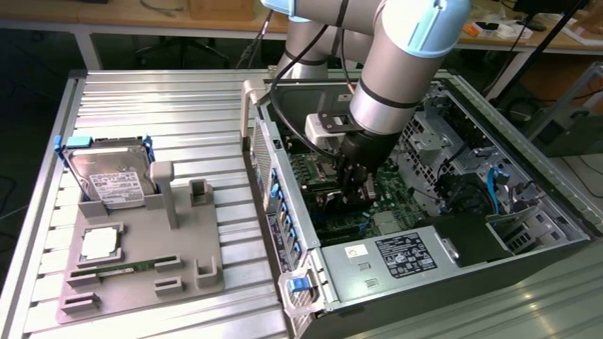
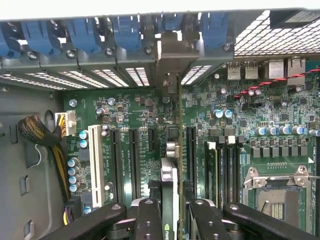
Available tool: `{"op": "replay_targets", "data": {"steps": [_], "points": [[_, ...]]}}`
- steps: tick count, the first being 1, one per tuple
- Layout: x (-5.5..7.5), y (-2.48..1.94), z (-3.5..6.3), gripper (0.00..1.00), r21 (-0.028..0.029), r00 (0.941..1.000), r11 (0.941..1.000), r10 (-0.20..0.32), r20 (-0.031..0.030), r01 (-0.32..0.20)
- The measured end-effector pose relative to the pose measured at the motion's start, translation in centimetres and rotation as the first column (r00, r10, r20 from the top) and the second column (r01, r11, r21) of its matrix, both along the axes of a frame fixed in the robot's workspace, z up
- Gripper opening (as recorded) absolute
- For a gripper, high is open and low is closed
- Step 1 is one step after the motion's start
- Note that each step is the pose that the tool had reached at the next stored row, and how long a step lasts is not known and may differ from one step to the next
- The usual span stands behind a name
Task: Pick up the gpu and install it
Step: 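Insert the gpu into the slot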
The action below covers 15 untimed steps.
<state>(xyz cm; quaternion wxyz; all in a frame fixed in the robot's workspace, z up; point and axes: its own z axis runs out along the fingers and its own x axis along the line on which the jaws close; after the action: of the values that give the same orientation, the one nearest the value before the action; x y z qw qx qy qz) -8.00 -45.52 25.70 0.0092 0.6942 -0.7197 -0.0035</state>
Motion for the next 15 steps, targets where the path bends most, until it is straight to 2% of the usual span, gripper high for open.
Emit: {"op": "replay_targets", "data": {"steps": [5,15], "points": [[0.0,0.0,0.37,0.27,0.0,1.0,1.0,0.0,0.0,0.0],[0.0,-0.17,0.37,0.27,0.0009,1.0,1.0,0.002,-0.0001,-0.002]]}}
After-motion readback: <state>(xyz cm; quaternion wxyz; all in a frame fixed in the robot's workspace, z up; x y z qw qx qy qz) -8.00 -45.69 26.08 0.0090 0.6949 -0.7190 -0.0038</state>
